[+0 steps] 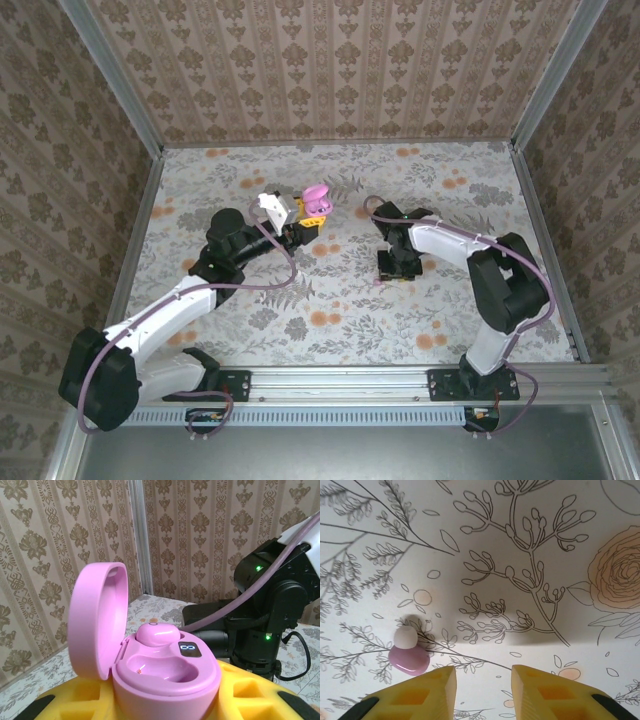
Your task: Insert wireless bluetooth earbuds into charging case
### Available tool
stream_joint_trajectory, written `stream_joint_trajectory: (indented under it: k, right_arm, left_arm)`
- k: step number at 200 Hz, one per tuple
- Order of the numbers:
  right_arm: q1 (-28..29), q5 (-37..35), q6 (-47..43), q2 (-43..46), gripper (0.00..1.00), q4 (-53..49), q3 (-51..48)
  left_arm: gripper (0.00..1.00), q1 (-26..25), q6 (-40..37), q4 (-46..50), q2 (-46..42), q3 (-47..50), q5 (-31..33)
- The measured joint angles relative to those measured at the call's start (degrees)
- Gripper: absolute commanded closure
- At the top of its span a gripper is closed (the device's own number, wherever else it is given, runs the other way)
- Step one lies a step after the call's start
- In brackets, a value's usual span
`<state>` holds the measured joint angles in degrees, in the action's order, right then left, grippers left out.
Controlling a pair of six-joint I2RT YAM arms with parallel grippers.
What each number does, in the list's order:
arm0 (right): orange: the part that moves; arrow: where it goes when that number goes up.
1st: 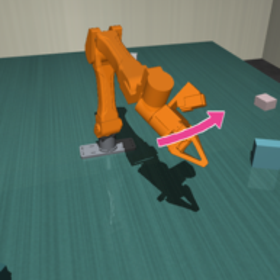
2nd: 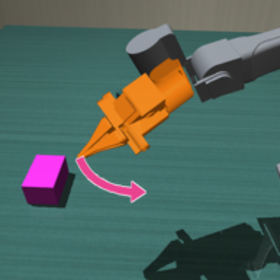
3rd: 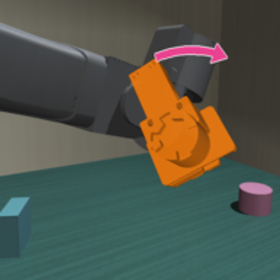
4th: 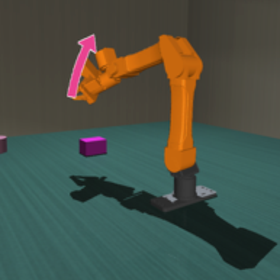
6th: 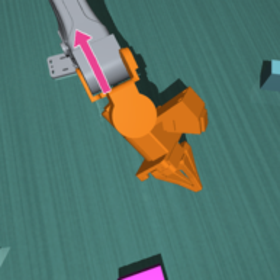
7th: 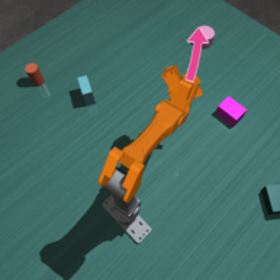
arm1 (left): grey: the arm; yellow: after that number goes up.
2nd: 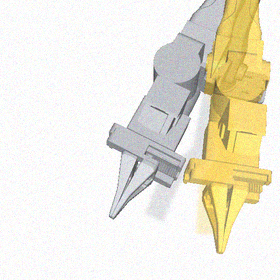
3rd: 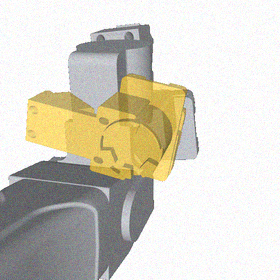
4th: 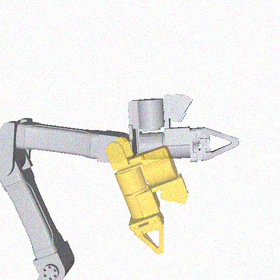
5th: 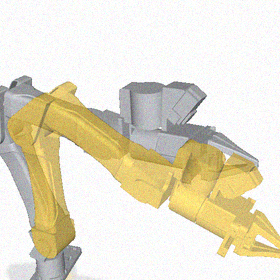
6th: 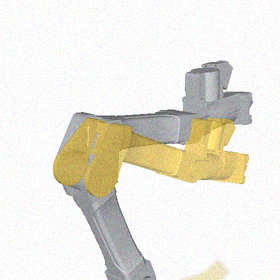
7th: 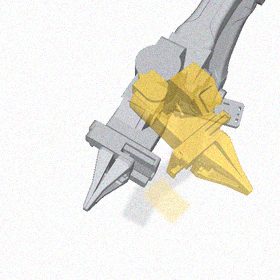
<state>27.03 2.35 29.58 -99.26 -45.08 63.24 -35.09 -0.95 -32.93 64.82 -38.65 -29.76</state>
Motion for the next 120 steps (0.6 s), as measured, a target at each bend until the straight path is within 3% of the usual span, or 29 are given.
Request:
stream_joint_trajectory:
  k: [45, 120]
  right_arm:
    - [0.24, 5.33, 4.17, 1.64, 0.64, 6.58, -1.73]
    - [0.52, 5.92, 5.05, -4.46, 0.65, 7.39, 2.14]
  left_arm:
    - [0.77, 0.0, -0.02, -0.02, 0.0, 0.0, 0.02]
    - [0.76, 0.31, -0.02, 0.0, -0.07, 0.0, 0.09]
